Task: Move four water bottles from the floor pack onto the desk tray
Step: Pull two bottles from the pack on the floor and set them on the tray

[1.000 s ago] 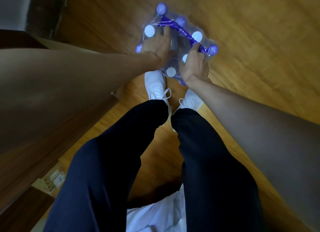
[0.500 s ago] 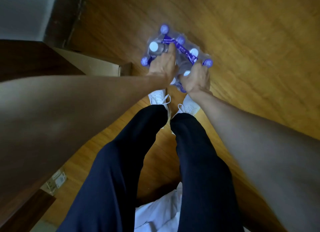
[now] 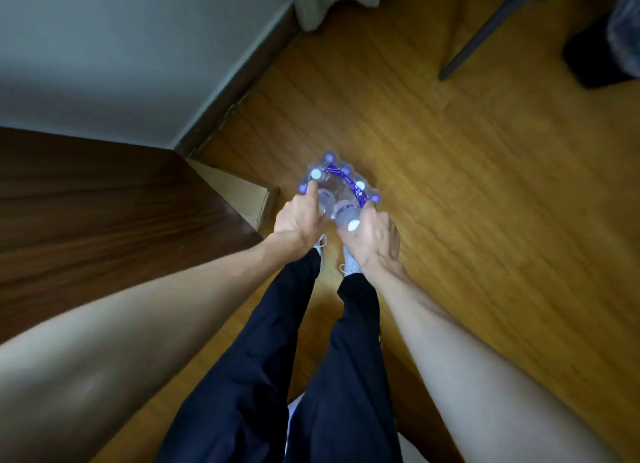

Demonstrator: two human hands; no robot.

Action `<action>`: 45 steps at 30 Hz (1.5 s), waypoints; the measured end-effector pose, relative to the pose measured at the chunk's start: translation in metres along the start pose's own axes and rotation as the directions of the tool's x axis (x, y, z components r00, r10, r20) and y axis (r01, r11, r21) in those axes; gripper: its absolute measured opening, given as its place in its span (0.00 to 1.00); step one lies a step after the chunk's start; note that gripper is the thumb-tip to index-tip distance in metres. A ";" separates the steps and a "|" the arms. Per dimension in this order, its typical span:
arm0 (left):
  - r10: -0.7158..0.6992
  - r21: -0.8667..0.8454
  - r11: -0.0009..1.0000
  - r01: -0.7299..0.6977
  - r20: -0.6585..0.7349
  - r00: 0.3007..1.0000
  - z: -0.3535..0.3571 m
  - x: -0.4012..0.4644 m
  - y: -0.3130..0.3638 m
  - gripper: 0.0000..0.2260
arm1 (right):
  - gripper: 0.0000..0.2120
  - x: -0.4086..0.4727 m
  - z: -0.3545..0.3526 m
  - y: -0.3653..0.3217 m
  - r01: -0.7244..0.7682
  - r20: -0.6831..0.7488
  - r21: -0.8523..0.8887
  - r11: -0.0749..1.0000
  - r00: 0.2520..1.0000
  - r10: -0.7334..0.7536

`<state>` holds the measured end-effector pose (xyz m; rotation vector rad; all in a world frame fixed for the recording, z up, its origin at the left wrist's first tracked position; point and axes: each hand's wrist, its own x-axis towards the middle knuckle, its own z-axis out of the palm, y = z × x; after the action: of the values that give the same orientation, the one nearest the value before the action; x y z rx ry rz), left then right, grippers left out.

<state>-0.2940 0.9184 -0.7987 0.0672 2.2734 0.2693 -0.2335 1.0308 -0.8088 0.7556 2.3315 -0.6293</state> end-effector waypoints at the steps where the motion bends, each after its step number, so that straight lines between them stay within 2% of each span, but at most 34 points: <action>1: -0.002 -0.029 1.000 0.002 -0.018 1.000 -0.012 -0.021 0.002 0.16 | 0.20 -0.017 -0.016 -0.003 0.025 -0.016 -0.028 0.999 1.000 -0.025; 8: -0.008 -0.186 0.982 -0.024 -0.168 0.986 -0.093 -0.177 0.026 0.13 | 0.16 -0.147 -0.128 -0.025 0.201 -0.097 -0.062 0.978 0.974 -0.206; 13: 0.042 -0.237 0.964 -0.120 -0.309 0.950 -0.130 -0.280 0.025 0.15 | 0.15 -0.229 -0.192 -0.040 0.440 -0.129 -0.061 0.896 0.887 -0.444; 17: 0.018 -0.268 0.952 -0.148 -0.433 0.901 -0.145 -0.342 0.011 0.14 | 0.15 -0.273 -0.227 -0.060 0.627 -0.155 -0.078 0.775 0.760 -0.631; 22: -0.115 -0.397 0.906 -0.150 -0.571 0.813 -0.162 -0.421 -0.018 0.16 | 0.18 -0.328 -0.248 -0.099 0.841 -0.089 -0.106 0.531 0.524 -0.847; 26: -0.263 -0.492 0.862 -0.122 -0.640 0.722 -0.168 -0.478 -0.056 0.16 | 0.21 -0.378 -0.242 -0.145 0.919 -0.032 -0.104 0.380 0.379 -0.925; 29: -0.379 -0.559 0.824 -0.092 -0.665 0.644 -0.172 -0.517 -0.095 0.16 | 0.20 -0.417 -0.227 -0.184 0.954 0.038 -0.074 0.292 0.295 -0.955; 34: -0.541 -0.663 0.746 -0.068 -0.662 0.519 -0.170 -0.581 -0.171 0.16 | 0.20 -0.482 -0.181 -0.247 0.974 0.101 -0.024 0.225 0.226 -0.969; 40: -0.658 -0.720 0.693 -0.036 -0.653 0.374 -0.153 -0.644 -0.273 0.14 | 0.16 -0.557 -0.101 -0.317 0.990 0.176 0.037 0.138 0.129 -0.976; 45: -0.748 -0.787 0.617 -0.027 -0.596 0.292 -0.137 -0.693 -0.355 0.13 | 0.14 -0.616 -0.037 -0.367 0.998 0.224 0.062 0.027 0.013 -0.974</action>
<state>0.0729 0.4539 -0.2745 -1.4439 2.9392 1.0924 -0.0796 0.5661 -0.2834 -1.2896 2.3028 -1.0223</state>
